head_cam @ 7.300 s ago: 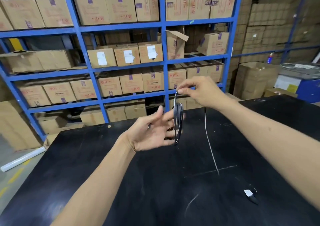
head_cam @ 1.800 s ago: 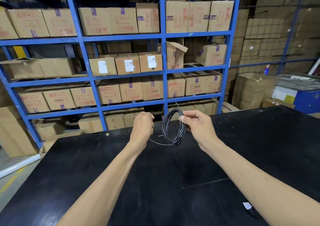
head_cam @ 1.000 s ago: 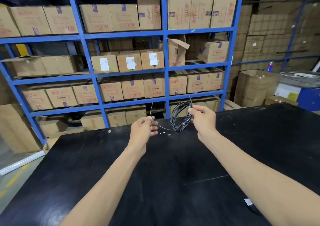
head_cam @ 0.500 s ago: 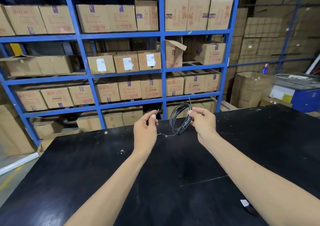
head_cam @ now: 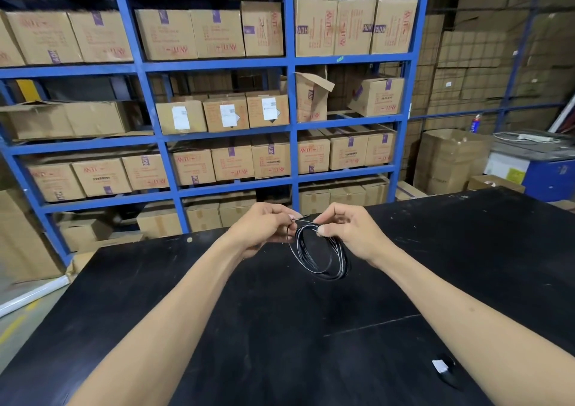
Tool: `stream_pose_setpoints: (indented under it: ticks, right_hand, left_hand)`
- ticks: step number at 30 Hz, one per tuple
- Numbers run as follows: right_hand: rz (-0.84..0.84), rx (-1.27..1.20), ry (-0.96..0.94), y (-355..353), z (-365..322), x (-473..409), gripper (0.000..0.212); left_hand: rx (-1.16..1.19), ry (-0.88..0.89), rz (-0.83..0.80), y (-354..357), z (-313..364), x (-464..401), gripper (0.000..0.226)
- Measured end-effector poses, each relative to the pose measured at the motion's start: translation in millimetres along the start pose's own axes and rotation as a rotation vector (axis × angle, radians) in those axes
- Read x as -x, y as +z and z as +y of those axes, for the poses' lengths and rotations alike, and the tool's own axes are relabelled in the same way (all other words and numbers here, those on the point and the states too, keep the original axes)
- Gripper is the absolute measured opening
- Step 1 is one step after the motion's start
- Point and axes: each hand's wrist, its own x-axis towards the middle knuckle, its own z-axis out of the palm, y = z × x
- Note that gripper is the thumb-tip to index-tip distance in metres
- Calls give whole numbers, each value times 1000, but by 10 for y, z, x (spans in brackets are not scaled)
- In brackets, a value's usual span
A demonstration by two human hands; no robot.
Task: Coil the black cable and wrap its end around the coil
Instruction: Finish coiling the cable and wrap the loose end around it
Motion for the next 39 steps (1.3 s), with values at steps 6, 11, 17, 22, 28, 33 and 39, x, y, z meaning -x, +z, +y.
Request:
stream_pose_setpoints:
  ticks: [6, 11, 17, 22, 28, 33, 39]
  right_hand:
    - [41, -4, 19, 20, -38, 22, 20]
    - [97, -37, 39, 59, -1, -12, 13]
    - [182, -183, 67, 138, 39, -44, 19]
    - [254, -271, 85, 192, 22, -47, 22]
    - [245, -120, 15, 208, 52, 29, 19]
    - [166, -58, -46, 166, 24, 40, 41]
    - [293, 203, -118, 140, 65, 157, 27]
  left_hand:
    - [211, -85, -55, 33, 44, 67, 33]
    - [-18, 52, -34, 126, -86, 32, 31]
    - [-149, 238, 49, 268, -223, 35, 54]
    - [-52, 293, -14, 354, -234, 101, 36]
    - [-268, 379, 122, 320, -242, 56, 31]
    - [-267, 319, 180, 348, -186, 37, 30]
    - [-297, 302, 138, 446, -165, 48, 31]
